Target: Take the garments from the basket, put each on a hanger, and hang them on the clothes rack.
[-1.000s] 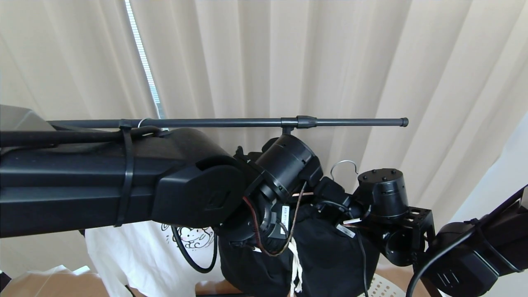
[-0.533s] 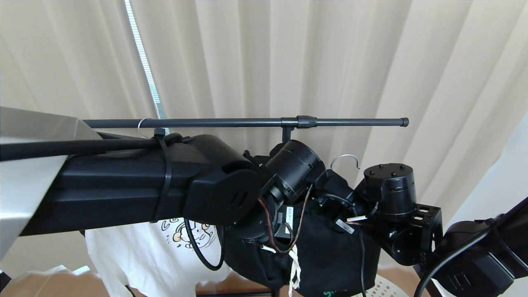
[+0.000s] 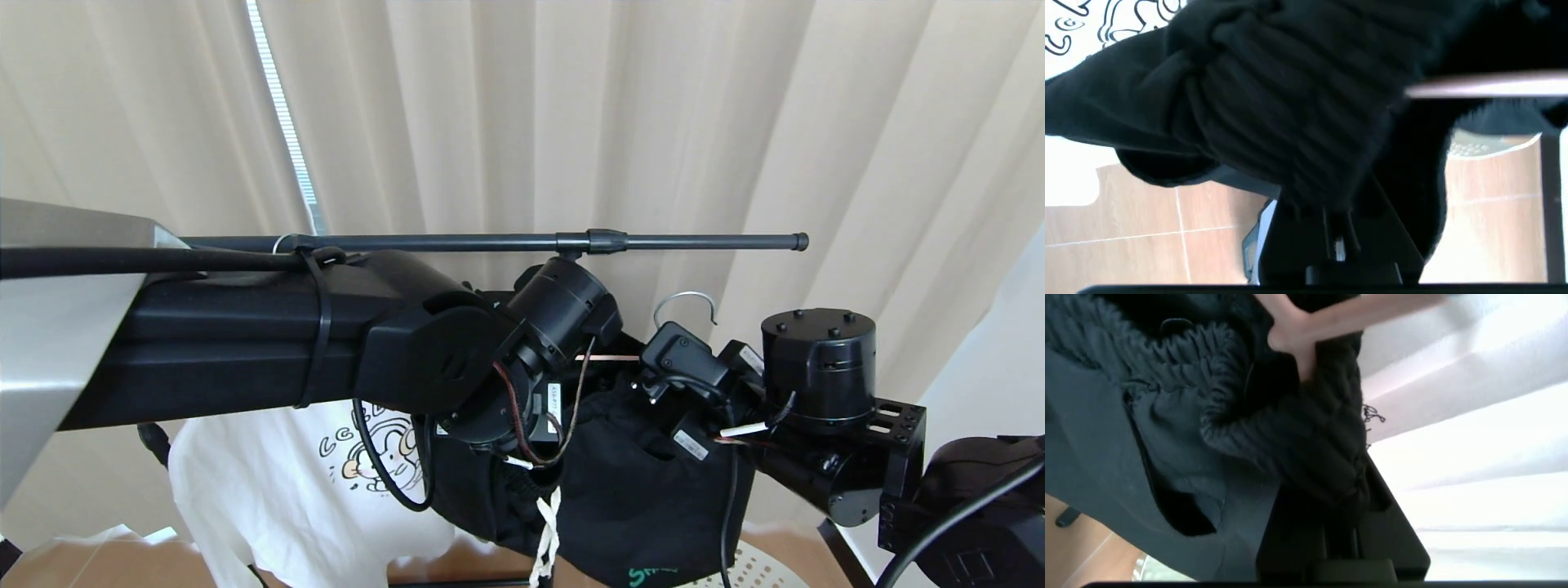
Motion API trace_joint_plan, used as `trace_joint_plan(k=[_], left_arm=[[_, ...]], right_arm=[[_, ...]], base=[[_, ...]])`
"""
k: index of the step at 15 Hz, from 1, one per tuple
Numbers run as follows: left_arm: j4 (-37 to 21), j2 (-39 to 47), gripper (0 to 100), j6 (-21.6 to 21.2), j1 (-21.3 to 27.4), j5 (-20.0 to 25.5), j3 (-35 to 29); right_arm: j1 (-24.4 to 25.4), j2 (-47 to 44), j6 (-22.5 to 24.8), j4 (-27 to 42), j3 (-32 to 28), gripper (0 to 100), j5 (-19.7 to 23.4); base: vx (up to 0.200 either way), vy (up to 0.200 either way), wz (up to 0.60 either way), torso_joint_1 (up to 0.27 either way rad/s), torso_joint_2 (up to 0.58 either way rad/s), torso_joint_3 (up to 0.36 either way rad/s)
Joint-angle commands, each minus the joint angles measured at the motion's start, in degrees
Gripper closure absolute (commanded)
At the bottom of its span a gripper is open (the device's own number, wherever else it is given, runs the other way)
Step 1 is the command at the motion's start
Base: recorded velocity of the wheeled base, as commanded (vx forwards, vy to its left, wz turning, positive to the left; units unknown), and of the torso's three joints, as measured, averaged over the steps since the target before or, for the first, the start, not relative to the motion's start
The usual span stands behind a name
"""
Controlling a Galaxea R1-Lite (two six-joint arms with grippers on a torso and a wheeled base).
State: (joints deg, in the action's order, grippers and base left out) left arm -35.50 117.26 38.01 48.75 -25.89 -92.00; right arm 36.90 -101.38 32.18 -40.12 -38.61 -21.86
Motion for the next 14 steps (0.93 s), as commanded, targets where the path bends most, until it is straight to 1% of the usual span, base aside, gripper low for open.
trace_joint_plan(k=[1,5,6,9,11,14], left_arm=[[-0.01,-0.37,100,0.22,-0.06,-0.03,0.07],[-0.01,-0.54,100,0.22,0.29,-0.12,0.24],[-0.01,-0.63,0,0.22,0.47,-0.21,0.24],[0.08,-0.81,0,0.05,1.35,-1.27,0.16],[1.57,-0.81,0,-0.04,2.05,-2.23,0.68],[1.66,-1.77,0,-0.13,2.75,-2.5,0.95]], right_arm=[[0.01,1.09,0.07,-0.05,0.2,100,0.06],[0.01,1.27,0.07,-0.13,0.29,100,0.15],[0.01,1.18,-0.02,-0.13,0.38,100,0.15],[0.01,1.27,-0.02,-0.13,0.38,100,0.15],[0.01,1.18,-0.02,-0.13,0.38,100,0.15],[0.01,0.74,-0.02,-0.13,0.2,100,0.15]], base=[[0.0,0.0,0.0,0.0,0.0,0.0],[0.0,0.0,0.0,0.0,0.0,0.0],[0.0,0.0,0.0,0.0,0.0,0.0],[0.0,0.0,0.0,0.0,0.0,0.0],[0.0,0.0,0.0,0.0,0.0,0.0],[0.0,0.0,0.0,0.0,0.0,0.0]])
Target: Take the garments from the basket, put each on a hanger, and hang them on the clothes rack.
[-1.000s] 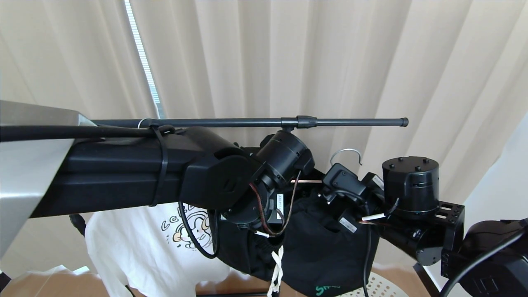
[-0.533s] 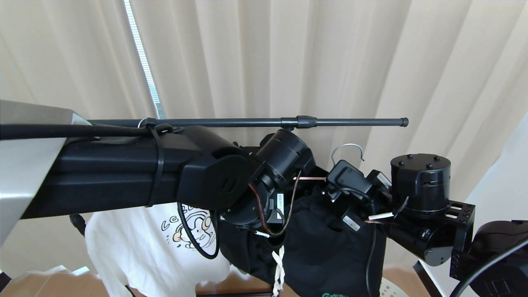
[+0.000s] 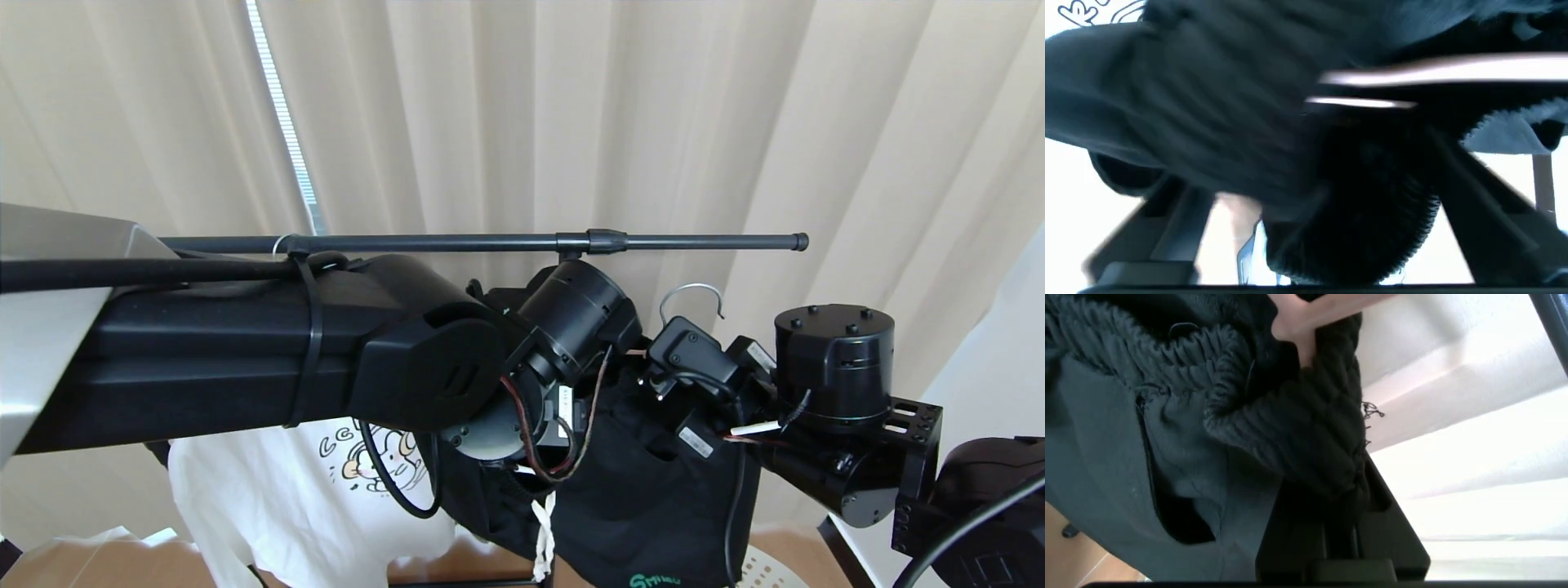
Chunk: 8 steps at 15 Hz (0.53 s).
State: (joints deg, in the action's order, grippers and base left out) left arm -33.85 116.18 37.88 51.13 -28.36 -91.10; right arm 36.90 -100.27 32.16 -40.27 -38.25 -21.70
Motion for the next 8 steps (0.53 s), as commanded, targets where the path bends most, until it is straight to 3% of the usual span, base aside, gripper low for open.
trace_joint_plan(k=[1,8], left_arm=[[-0.07,-1.3,0,0.0,0.55,-0.03,0.22],[0.02,-7.46,0,-1.93,1.17,-0.03,5.14]], right_arm=[[-0.07,-0.63,0.01,0.01,-0.15,100,-0.01],[-1.66,-4.23,0.27,-5.17,0.55,100,0.08]], base=[[0.0,0.0,0.0,0.0,0.0,0.0],[0.0,0.0,0.0,0.0,0.0,0.0]])
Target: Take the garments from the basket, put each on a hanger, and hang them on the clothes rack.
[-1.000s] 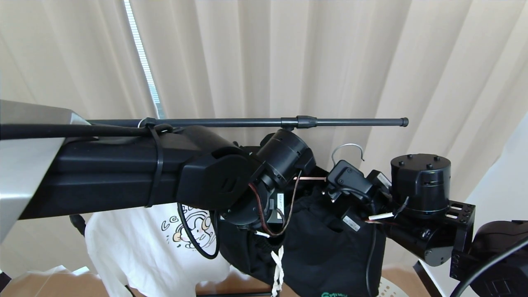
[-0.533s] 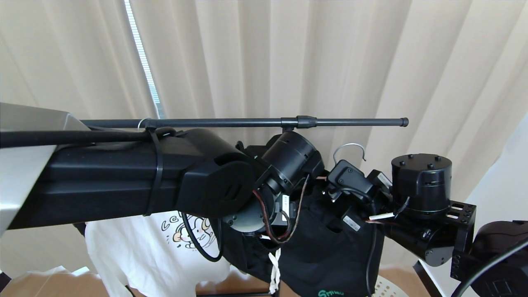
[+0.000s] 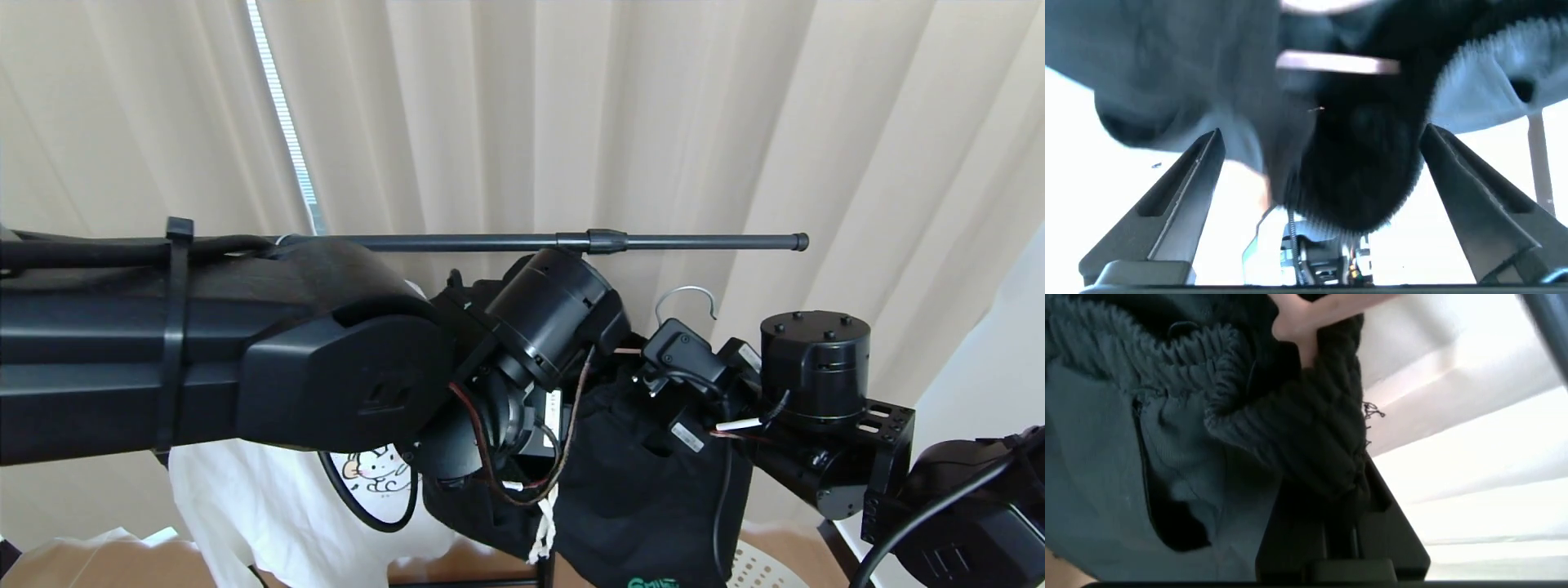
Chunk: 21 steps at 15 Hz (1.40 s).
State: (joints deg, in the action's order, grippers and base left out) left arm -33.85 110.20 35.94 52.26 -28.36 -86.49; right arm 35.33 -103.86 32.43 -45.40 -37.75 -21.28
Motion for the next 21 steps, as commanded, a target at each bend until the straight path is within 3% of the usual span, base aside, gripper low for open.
trace_joint_plan(k=[1,4,7,10,12,13,14,16,18,19,21], left_arm=[[0.02,-2.27,0,0.01,0.03,-0.03,0.54],[0.02,-4.73,0,-1.75,-0.05,-0.03,2.12],[4.15,-10.1,0,-7.9,-1.02,-0.03,9.32],[17.24,-16.95,0,-20.47,-4.01,0.93,20.93],[24.89,-19.06,0,-26.27,-6.73,3.66,25.67],[26.82,-20.99,0,-31.98,-9.55,8.23,27.69],[26.91,-22.14,0,-34.36,-10.69,11.57,27.96],[26.65,-25.39,0,-41.47,-15.26,27.04,28.13],[26.21,-25.92,0,-50.09,-20.36,38.37,28.22],[24.98,-25.65,0,-53.52,-22.03,41.36,28.04],[22.16,-24.6,0,-61.69,-24.31,41.8,27.78]], right_arm=[[-0.08,-0.64,0.09,-0.04,0.22,100,0.63],[-0.44,-0.02,0.36,-0.04,1.1,100,2.04],[-0.52,0.24,1.5,-0.13,1.98,100,4.59],[-0.79,1.73,4.22,-0.13,4.0,100,6.34],[-0.79,2.44,5.54,-0.13,4.97,100,7.75],[-0.79,2.79,6.07,-0.13,5.23,100,8.28],[-0.79,2.88,6.33,-0.13,5.5,100,8.36],[-0.79,2.79,6.68,-0.13,5.67,100,8.36],[-0.79,2.79,6.86,-0.13,5.67,100,8.36],[-0.79,2.88,6.95,-0.13,5.67,100,8.36],[-0.79,2.79,6.95,-0.13,5.67,100,8.36]], base=[[0.0,0.0,0.0,0.0,0.0,0.0],[0.0,0.0,0.0,0.0,0.0,0.0],[0.0,0.0,0.0,0.0,0.0,0.0],[0.0,0.0,0.0,0.0,0.0,0.0],[0.0,0.0,0.0,0.0,0.0,0.0],[0.0,0.0,0.0,0.0,0.0,0.0],[0.0,0.0,0.0,0.0,0.0,0.0],[0.0,0.0,0.0,0.0,0.0,0.0],[0.0,0.0,0.0,0.0,0.0,0.0],[0.0,0.0,0.0,0.0,0.0,0.0],[0.0,0.0,0.0,0.0,0.0,0.0]])
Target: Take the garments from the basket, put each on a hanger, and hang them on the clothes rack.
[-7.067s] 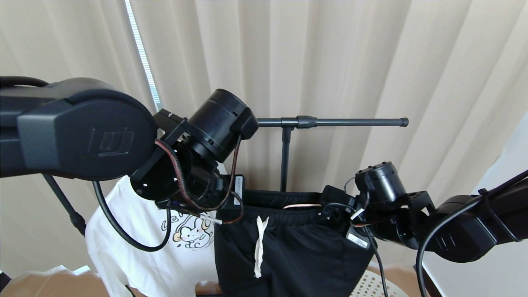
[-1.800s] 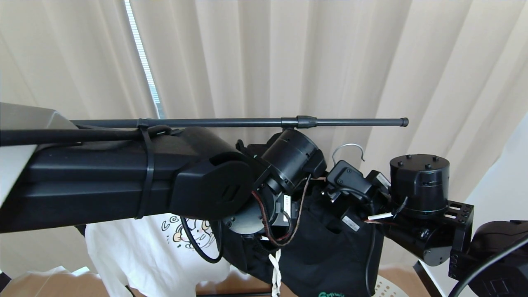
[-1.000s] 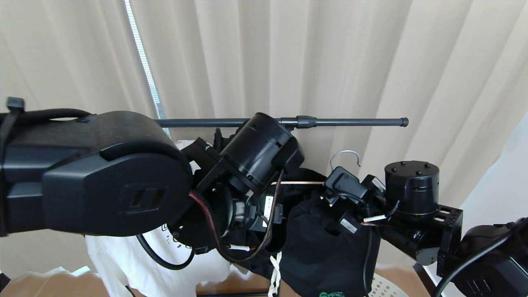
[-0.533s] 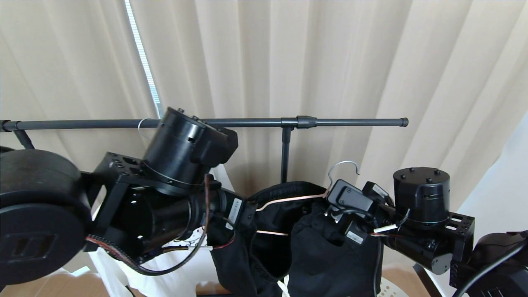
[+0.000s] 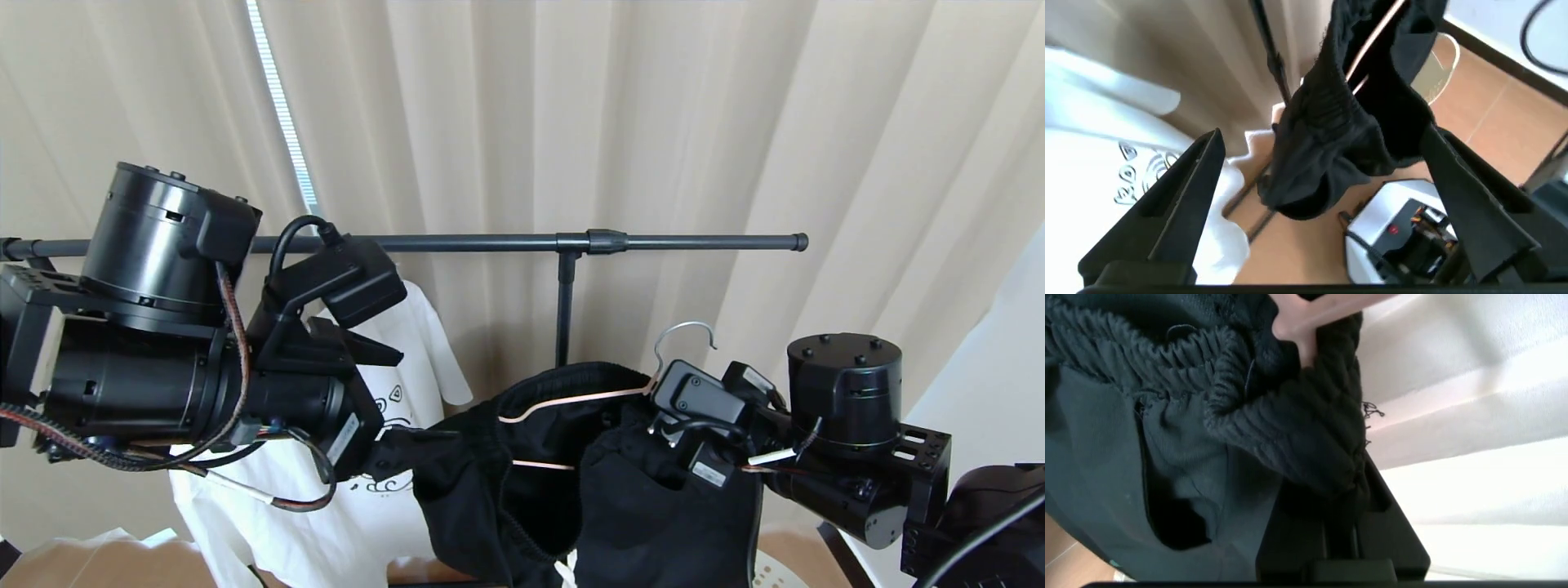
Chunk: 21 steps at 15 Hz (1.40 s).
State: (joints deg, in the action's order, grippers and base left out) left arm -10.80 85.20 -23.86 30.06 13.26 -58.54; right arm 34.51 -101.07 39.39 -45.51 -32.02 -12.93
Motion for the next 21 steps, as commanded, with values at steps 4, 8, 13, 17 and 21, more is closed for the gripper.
trace_joint_plan(k=[4,8,13,17,21], left_arm=[[-2.38,5.33,0,-13.41,-2.38,-0.43,-1.49],[-2.12,9.99,0,-14.81,2.28,-2.1,-2.63],[-2.03,11.3,0,-14.73,2.28,-2.01,-3.07],[-1.77,12.71,0,-14.64,2.19,-2.19,-3.34],[-1.68,14.56,0,-13.14,2.11,-2.28,-5.27]], right_arm=[[0.21,0.0,0.08,-0.02,0.21,100,0.01],[0.29,0.26,-0.1,-0.02,-0.06,100,0.01],[1.17,1.05,-0.28,-0.02,-0.32,100,0.19],[1.79,1.05,-0.36,-0.02,-0.58,100,0.19],[3.37,1.49,-2.39,-0.11,-1.02,100,0.01]], base=[[0.0,0.0,0.0,0.0,0.0,0.0],[0.0,0.0,0.0,0.0,0.0,0.0],[0.0,0.0,0.0,0.0,0.0,0.0],[0.0,0.0,0.0,0.0,0.0,0.0],[0.0,0.0,0.0,0.0,0.0,0.0]])
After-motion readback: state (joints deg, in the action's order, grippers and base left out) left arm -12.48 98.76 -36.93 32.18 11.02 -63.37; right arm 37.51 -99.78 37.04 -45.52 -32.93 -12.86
